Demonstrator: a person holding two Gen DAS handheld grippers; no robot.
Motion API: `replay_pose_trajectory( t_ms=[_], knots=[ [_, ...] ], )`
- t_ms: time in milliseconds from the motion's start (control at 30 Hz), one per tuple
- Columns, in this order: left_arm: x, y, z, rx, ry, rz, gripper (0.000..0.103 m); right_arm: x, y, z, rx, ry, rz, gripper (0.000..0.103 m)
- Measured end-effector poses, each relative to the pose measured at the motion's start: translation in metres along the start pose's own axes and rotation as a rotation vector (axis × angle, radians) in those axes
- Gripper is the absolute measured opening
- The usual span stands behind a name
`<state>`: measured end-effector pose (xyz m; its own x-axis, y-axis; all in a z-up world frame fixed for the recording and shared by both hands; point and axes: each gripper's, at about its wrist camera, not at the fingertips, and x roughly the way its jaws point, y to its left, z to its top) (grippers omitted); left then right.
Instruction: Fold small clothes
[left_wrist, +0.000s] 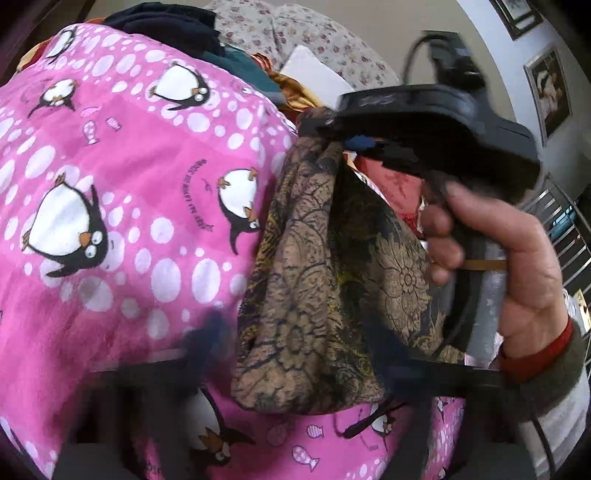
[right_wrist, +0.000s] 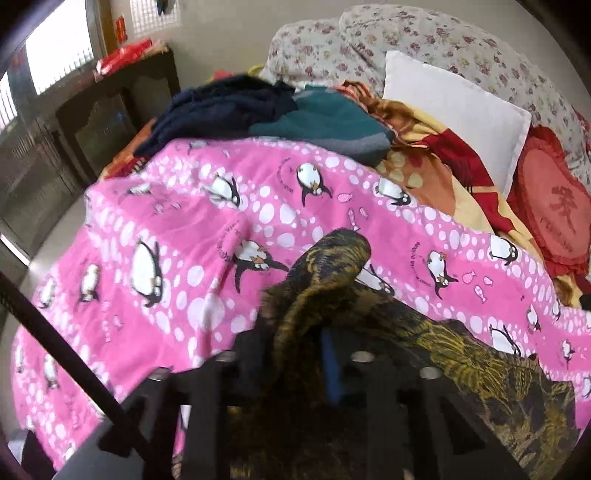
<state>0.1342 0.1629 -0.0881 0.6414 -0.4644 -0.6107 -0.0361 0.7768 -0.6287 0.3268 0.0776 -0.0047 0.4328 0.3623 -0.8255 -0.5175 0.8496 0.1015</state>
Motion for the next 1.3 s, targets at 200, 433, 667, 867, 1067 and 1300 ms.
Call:
replay_pose_trajectory(
  t_ms=[200,433,667,867,1067,1300],
  knots=[
    [-0.022,-0.026,-0.004,0.085,-0.018,0.024,0.013,-0.050,-0.024,-0.007,0.041,-0.077,0.084,0.019],
    [-0.036,-0.109,-0.014,0.276,-0.019,-0.034,0.013,-0.109,-0.074,-0.019,0.089,-0.155,0.095,0.016],
    [0.004,-0.191,-0.034,0.395,0.073,-0.094,0.012,-0.164,-0.136,-0.047,0.112,-0.194,0.028,0.015],
    [0.062,-0.251,-0.065,0.482,0.171,-0.135,0.012,-0.198,-0.209,-0.085,0.172,-0.206,-0.040,0.014],
    [0.125,-0.287,-0.092,0.507,0.261,-0.150,0.012,-0.203,-0.282,-0.125,0.257,-0.182,-0.099,0.014],
    [0.171,-0.304,-0.112,0.528,0.303,-0.103,0.012,-0.159,-0.326,-0.146,0.304,-0.111,-0.173,0.014]
  ],
)
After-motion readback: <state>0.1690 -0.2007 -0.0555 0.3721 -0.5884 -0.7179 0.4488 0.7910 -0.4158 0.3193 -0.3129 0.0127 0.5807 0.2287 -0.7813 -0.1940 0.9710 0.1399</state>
